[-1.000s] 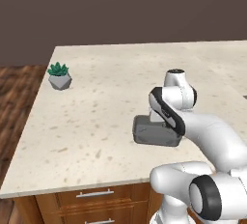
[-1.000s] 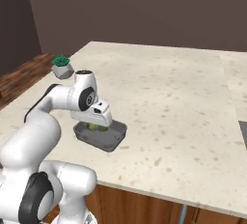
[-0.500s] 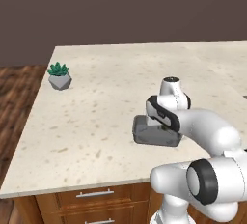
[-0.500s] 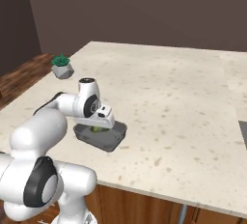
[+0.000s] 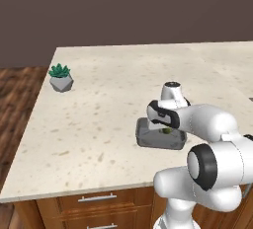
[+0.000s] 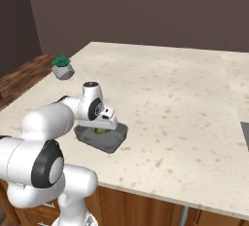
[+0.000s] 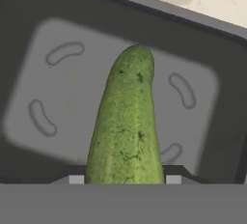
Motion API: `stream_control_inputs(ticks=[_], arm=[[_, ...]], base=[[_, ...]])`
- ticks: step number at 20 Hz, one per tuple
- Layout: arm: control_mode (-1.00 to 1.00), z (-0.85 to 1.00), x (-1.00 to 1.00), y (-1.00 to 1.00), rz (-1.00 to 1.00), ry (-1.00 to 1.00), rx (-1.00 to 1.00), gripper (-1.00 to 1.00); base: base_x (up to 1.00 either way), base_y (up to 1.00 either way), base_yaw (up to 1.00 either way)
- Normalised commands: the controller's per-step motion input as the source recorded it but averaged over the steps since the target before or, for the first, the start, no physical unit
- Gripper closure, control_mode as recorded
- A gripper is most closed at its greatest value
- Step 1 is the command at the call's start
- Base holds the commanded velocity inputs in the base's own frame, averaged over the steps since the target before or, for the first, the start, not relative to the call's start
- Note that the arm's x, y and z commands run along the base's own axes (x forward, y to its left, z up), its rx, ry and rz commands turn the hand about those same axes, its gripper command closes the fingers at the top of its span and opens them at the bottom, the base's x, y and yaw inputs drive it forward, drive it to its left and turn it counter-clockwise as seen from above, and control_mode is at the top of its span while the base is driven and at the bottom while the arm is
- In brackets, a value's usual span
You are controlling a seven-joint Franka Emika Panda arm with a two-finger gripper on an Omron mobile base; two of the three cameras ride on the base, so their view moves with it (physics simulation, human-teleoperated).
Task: Take the sweet potato and cucumber out of the freezer and place them in the tupperware container on the counter. Then put the tupperware containing the vegetables back in the freezer.
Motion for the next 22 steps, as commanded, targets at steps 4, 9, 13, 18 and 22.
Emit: stream_control_inputs(ticks=[4,9,13,18,22], arm=[[-1.00,-0.27,0.12,0.00,0.08,0.00,0.00,1.00],[-1.00,-0.29,0.03,0.00,0.10,-0.01,0.00,1.00],[-1.00,-0.31,0.08,0.00,0.06,0.00,0.00,-1.00],[-1.00,-0.12,-0.15,0.01,0.02,-0.04,0.00,-1.00],[-1.00,0.01,-0.54,0.00,0.00,-0.09,0.00,-1.00]], base=[[0.00,0.00,0.00],[0.00,0.00,0.00],[0.00,0.00,0.00],[0.00,0.00,0.00],[0.00,0.00,0.00]])
